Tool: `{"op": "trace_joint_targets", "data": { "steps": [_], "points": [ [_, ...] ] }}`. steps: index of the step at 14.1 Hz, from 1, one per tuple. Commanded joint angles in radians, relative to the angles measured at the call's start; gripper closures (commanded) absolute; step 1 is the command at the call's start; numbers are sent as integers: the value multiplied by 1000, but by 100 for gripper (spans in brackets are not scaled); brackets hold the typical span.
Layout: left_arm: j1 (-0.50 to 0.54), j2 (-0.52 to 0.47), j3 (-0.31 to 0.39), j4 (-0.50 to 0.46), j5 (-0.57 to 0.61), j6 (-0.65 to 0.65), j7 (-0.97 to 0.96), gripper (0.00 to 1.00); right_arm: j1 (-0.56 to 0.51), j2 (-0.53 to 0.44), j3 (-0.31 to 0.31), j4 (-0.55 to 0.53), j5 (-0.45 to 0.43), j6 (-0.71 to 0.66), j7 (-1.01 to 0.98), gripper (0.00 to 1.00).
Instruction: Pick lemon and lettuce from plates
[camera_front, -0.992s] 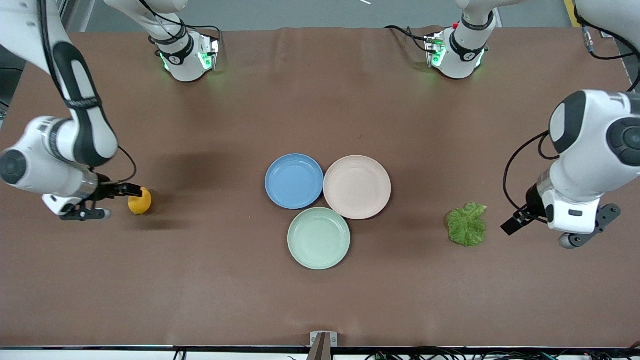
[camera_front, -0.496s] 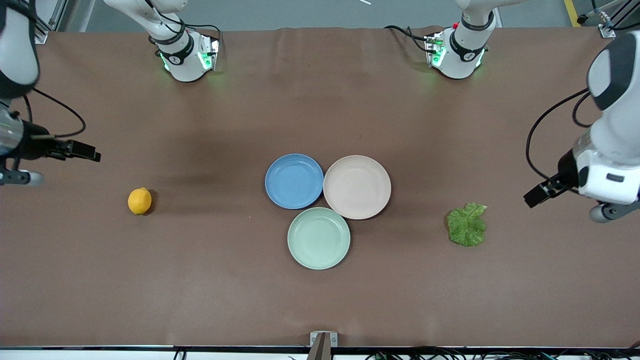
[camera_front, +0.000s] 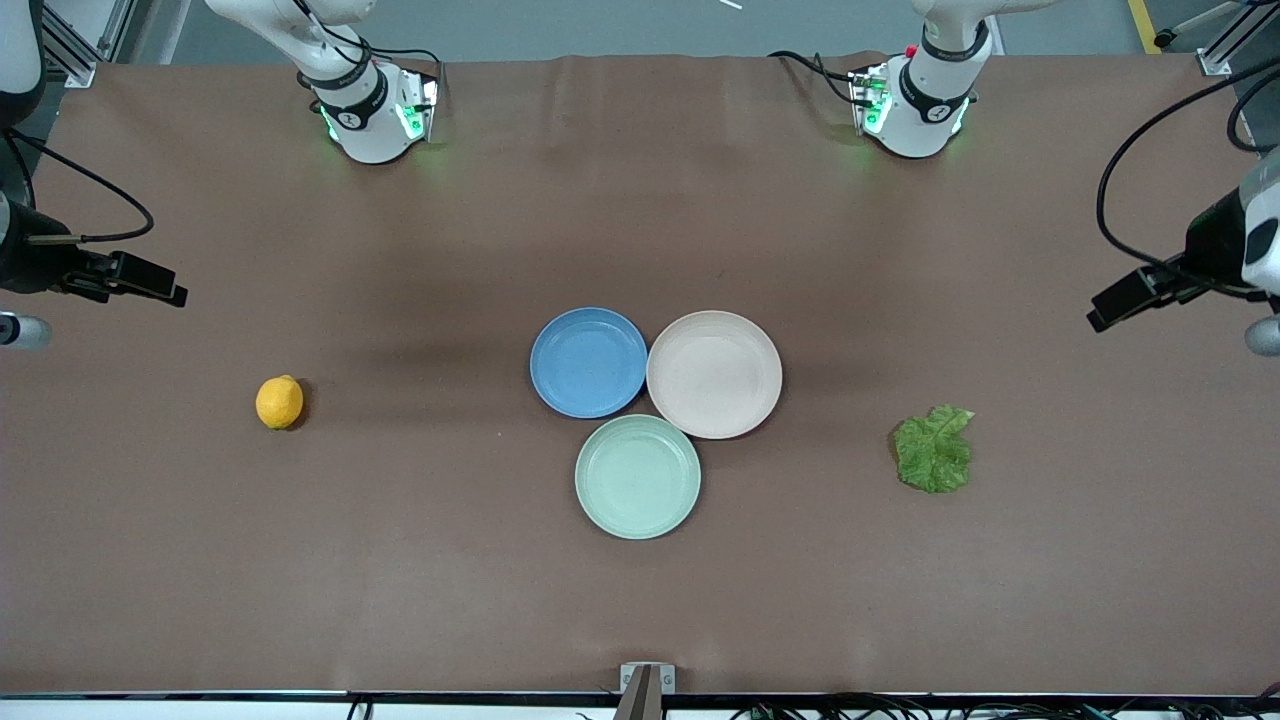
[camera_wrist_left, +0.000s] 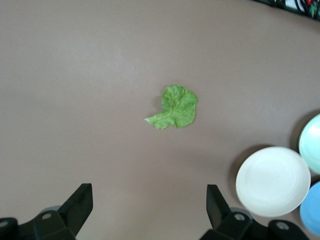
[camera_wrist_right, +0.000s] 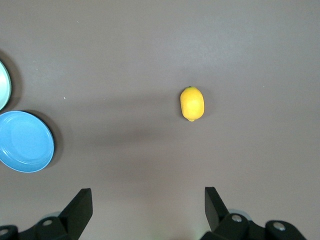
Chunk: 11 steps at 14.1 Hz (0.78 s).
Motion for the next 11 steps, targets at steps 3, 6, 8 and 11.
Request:
{"op": "trace_joint_targets", "data": {
  "steps": [3,6,8,11],
  "points": [
    [-19,-111,18,-124,-17,-9,103,0,71,-15,-1,59,-49,-32,70,1],
    [-20,-181,18,-214,-26,11,122,0,79,-87,4,16,-66,-34,68,1],
    [-32,-192,18,-228,-24,13,125,0,80,-121,6,-13,-68,-23,70,0],
    [-34,-194,18,-233,-26,16,125,0,77,-113,6,15,-71,2,61,0]
  ]
}}
